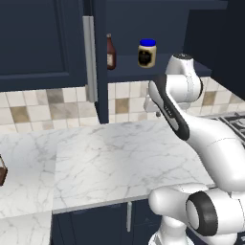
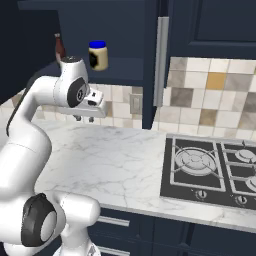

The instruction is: Take 2 condiments from the cabinet and move them on the counter near the stove.Make sure the condiments are lined up with each other, next to each other.

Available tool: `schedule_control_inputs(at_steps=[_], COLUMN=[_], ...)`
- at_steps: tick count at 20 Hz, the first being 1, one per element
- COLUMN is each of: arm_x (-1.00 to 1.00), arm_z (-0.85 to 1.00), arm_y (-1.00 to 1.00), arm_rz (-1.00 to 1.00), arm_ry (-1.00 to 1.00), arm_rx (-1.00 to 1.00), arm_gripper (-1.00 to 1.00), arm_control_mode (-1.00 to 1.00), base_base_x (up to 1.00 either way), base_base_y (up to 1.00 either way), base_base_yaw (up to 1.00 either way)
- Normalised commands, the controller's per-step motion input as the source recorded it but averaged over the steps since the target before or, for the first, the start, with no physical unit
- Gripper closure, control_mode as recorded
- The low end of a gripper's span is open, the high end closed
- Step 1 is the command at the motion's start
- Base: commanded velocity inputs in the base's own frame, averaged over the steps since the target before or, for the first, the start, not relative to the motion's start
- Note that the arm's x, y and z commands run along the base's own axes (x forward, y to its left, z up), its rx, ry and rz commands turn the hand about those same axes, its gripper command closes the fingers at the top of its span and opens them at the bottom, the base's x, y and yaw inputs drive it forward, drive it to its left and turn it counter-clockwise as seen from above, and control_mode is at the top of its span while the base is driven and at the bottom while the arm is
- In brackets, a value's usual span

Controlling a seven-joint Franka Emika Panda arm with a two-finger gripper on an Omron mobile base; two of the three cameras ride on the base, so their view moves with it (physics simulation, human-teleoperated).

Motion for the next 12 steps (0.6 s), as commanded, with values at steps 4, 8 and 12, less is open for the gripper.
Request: schedule_control_inputs(at_steps=[4, 8, 12], arm_x=[-0.14, -0.19, -0.16], arm_z=[0.24, 0.72, 0.68], arm_y=[-0.04, -0.05, 0.00], arm_rz=[0.00, 0.00, 0.00], arm_ry=[-0.07, -0.28, -0.32], arm_rx=[0.00, 0.00, 0.03], arm_gripper=[-1.00, -1.00, -1.00], arm_control_mode=[-1.00, -1.00, -1.00], base_base_x=[0.00, 0.00, 0.00], base_base_y=[0.00, 0.00, 0.00], base_base_yaw=[0.00, 0.00, 0.00])
